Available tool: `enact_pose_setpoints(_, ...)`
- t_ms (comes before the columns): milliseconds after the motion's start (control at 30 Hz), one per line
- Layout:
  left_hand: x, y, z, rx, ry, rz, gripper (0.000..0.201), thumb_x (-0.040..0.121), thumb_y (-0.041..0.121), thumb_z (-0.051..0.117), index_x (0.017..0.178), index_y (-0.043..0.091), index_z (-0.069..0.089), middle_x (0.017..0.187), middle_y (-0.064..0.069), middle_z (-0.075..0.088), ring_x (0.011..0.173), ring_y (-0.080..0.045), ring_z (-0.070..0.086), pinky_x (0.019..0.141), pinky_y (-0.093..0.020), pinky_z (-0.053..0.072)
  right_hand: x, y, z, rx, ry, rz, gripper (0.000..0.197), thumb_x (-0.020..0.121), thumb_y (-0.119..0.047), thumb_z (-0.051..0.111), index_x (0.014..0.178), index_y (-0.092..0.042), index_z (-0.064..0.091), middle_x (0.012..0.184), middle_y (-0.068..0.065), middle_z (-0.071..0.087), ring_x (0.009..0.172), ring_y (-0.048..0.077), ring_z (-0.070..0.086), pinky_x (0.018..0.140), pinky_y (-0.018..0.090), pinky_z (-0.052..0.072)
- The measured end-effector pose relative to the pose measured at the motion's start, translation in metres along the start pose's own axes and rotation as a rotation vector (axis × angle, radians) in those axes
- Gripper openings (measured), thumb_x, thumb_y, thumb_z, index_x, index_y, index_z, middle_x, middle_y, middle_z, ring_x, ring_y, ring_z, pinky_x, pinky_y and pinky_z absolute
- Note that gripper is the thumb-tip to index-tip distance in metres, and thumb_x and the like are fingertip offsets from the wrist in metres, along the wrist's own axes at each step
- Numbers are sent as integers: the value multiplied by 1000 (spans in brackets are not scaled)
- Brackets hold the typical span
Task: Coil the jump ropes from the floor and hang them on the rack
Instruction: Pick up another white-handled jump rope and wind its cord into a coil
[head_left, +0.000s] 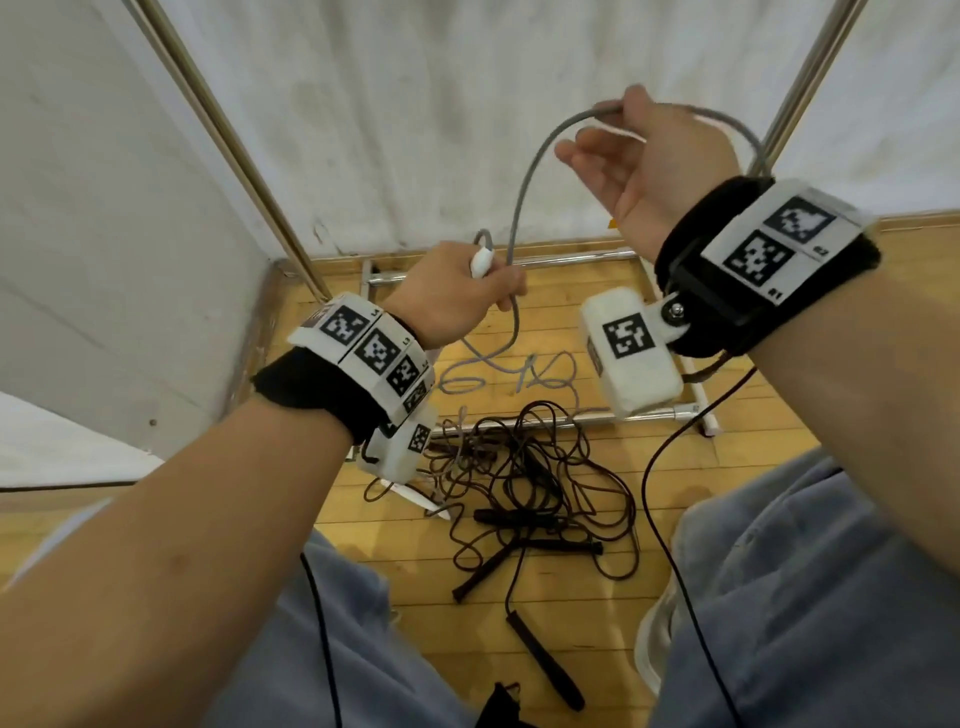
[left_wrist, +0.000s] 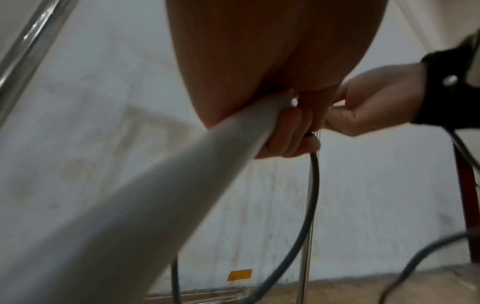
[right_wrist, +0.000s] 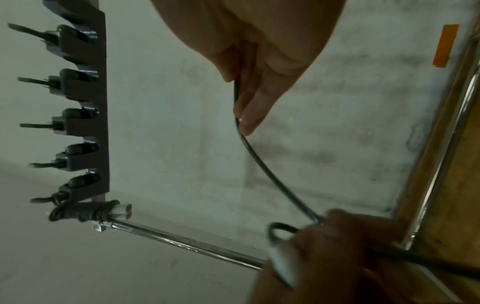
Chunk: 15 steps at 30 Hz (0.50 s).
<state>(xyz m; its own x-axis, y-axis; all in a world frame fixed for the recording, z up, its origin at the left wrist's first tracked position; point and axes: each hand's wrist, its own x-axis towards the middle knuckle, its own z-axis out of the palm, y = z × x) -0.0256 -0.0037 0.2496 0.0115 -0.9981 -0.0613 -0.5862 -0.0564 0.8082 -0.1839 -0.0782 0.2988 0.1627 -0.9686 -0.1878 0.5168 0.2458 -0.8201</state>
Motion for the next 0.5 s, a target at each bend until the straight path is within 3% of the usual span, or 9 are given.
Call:
enact_pose_setpoints(100,4,5,-4,-280,154,-18,29,97,21,53,72,15,67,58,6,60,41,-5,43,41,-17,33,-5,14,-4,-246,-87,138,11,93,-12,49,100,-5,55,86,9,66,84,24,68,71,30,53)
enact_pose_setpoints(167,7,8,-11,-442,186,-26,30,97,21,52,72,13,65,55,5,59,39,-9,39,39,-21,28,-11,30,-4,-439,-265,255,17,85,-3,49,99,-9,56,97,8,64,92,21,62,84,32,48)
enact_pose_setpoints(233,8,11,-18,-531,198,-13,31,98,21,51,71,13,63,54,4,58,37,-10,36,38,-20,25,-19,45,-2,-632,-481,328,14,84,-3,53,91,-13,60,98,5,65,94,16,60,90,33,43)
enact_pose_setpoints(333,10,10,-29,-604,251,-26,32,98,23,49,71,13,62,54,4,55,36,-10,34,39,-21,24,-30,70,-4,-842,-664,386,10,91,-13,55,88,-15,64,98,2,71,97,11,64,89,30,47)
enact_pose_setpoints(400,11,8,-37,-651,302,-41,32,99,24,48,72,13,62,55,5,54,37,-9,33,40,-21,23,-35,84,-6,-949,-682,399,12,93,-19,54,85,-20,63,97,-2,72,98,11,64,82,28,48)
enact_pose_setpoints(500,10,1,-47,-638,335,-51,32,99,30,49,77,14,65,58,5,58,40,-8,35,40,-20,26,-37,93,-6,-1079,-699,371,18,96,-21,50,82,-19,62,88,-3,71,82,9,66,69,23,53)
